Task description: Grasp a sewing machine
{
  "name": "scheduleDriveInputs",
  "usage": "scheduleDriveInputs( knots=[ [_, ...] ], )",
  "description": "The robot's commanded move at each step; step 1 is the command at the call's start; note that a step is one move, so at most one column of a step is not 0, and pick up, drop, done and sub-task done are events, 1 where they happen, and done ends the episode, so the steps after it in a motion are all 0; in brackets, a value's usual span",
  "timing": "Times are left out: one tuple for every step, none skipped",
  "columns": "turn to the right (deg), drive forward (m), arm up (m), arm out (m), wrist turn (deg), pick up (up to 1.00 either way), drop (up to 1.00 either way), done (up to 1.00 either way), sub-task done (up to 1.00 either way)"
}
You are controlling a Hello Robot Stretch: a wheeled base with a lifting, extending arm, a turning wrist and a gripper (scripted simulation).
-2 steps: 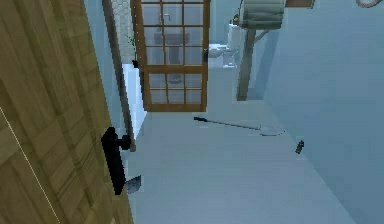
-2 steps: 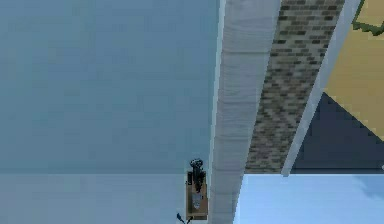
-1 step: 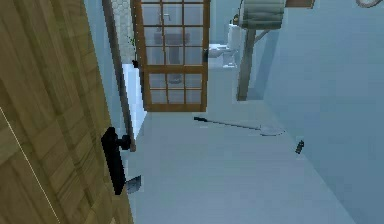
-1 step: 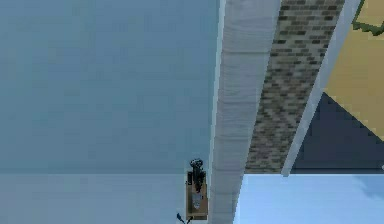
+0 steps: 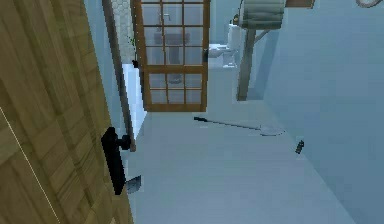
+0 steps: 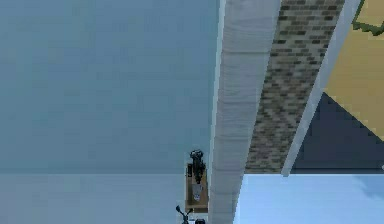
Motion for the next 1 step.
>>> scheduleDriveInputs(
  knots=[
    [0.0,0.0,0.0,0.0,0.0,0.0,0.0,1.0,0.0]
  ],
)
